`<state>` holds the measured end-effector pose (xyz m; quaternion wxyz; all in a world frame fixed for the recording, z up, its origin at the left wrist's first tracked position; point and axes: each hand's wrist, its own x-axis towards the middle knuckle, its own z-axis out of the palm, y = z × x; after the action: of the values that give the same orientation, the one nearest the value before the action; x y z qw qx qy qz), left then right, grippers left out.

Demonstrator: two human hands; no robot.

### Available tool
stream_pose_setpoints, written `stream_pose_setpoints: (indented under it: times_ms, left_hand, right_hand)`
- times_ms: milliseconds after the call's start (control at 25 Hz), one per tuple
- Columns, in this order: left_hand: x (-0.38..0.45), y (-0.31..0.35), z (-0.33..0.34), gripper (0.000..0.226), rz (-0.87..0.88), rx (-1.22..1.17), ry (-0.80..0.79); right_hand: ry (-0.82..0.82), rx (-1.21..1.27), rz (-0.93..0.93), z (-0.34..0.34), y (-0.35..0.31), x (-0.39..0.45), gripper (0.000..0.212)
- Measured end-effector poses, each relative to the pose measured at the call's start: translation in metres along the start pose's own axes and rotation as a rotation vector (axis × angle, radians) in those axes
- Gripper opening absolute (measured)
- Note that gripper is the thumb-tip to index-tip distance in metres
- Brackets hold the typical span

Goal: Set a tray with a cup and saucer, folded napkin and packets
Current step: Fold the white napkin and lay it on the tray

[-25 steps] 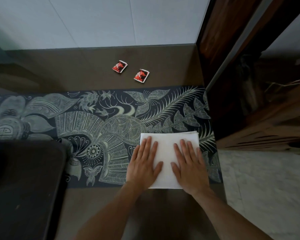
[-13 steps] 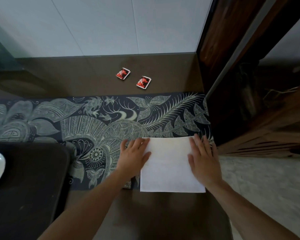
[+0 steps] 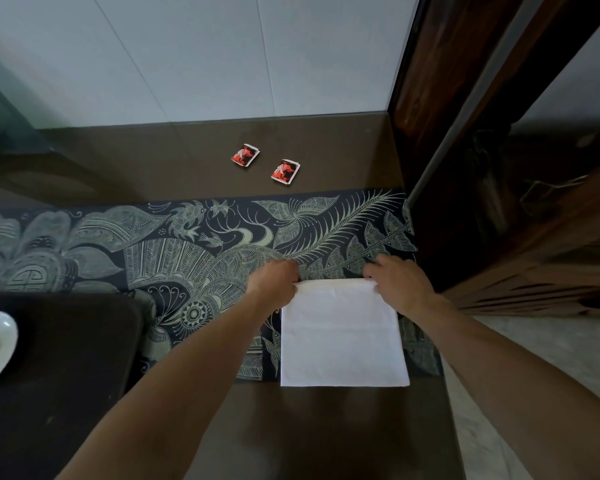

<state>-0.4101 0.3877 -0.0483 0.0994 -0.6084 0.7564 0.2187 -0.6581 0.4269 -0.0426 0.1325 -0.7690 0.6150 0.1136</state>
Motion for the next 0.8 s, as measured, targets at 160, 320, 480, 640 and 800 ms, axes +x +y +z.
stream_pose_setpoints:
  times_ms: [160, 320, 480, 640, 800]
  left_hand:
    - [-0.007, -0.001, -0.002, 0.022, 0.043, -0.017, 0.021]
    - [-0.026, -0.004, -0.008, 0.016, 0.114, -0.109, 0.095]
    - [-0.058, -0.005, -0.009, 0.015, 0.149, -0.161, 0.196]
    - [-0.094, -0.008, 0.002, 0.016, 0.203, -0.206, 0.268]
    - [-0.127, -0.014, 0.023, 0.016, 0.239, -0.228, 0.289]
  right_hand:
    - [0.028, 0.056, 0.031, 0.004, -0.003, -0.01, 0.023]
    - [0.122, 0.0, 0.052, 0.0, -0.004, -0.024, 0.021]
    - [0.232, 0.059, 0.013, -0.004, -0.007, -0.057, 0.024]
    - [0.314, 0.178, -0.02, 0.001, -0.013, -0.098, 0.028]
    - [0.304, 0.155, 0.007, 0.013, -0.021, -0.127, 0.024]
